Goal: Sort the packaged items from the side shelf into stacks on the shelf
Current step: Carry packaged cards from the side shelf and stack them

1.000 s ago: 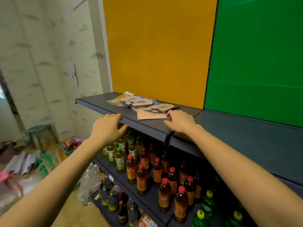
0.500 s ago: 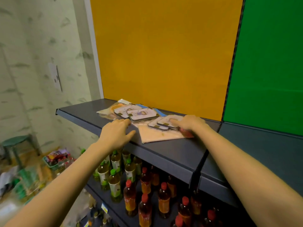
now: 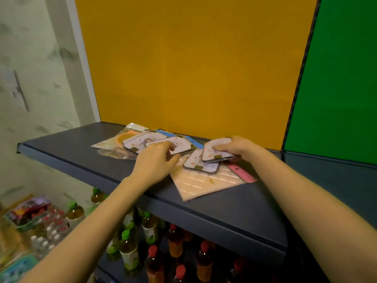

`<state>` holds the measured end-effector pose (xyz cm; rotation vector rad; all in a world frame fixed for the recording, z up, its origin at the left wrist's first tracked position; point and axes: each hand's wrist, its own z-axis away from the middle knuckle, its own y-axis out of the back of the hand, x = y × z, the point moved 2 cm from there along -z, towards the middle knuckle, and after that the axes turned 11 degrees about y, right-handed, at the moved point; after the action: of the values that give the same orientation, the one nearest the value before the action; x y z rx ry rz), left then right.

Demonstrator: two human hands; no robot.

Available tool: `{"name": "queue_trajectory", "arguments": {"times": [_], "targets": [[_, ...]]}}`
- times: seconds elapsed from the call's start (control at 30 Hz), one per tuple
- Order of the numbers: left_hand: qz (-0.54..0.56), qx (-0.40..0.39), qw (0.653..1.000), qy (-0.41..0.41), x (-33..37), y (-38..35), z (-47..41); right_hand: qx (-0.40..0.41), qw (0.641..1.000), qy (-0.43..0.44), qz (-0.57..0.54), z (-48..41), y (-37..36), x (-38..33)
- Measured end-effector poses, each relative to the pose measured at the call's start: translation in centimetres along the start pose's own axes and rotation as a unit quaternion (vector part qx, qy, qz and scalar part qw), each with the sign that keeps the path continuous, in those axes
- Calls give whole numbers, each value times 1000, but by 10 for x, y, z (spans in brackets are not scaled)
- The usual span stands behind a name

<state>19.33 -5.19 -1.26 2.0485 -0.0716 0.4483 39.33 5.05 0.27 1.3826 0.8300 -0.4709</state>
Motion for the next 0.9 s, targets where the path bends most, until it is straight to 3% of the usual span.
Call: {"name": "queue_trajectory", "arguments": {"times": [0.1, 0.23, 0.47, 0.7, 0.9], "targets": [[23, -47, 999, -16, 10, -16, -15, 68, 994, -4, -80, 0, 10, 7], [-12, -116, 993, -35, 28, -38, -27, 171, 982, -8, -78, 12, 30, 15], [-94, -228, 968, -46, 56, -53, -38, 242, 966, -35, -86, 42, 34, 24], [82, -306, 948, -18, 55, -61, -58, 300, 946, -51, -111, 70, 26, 25], [169, -313, 934, -26, 50, -63, -67, 327, 936, -64, -113, 88, 14, 25]]}}
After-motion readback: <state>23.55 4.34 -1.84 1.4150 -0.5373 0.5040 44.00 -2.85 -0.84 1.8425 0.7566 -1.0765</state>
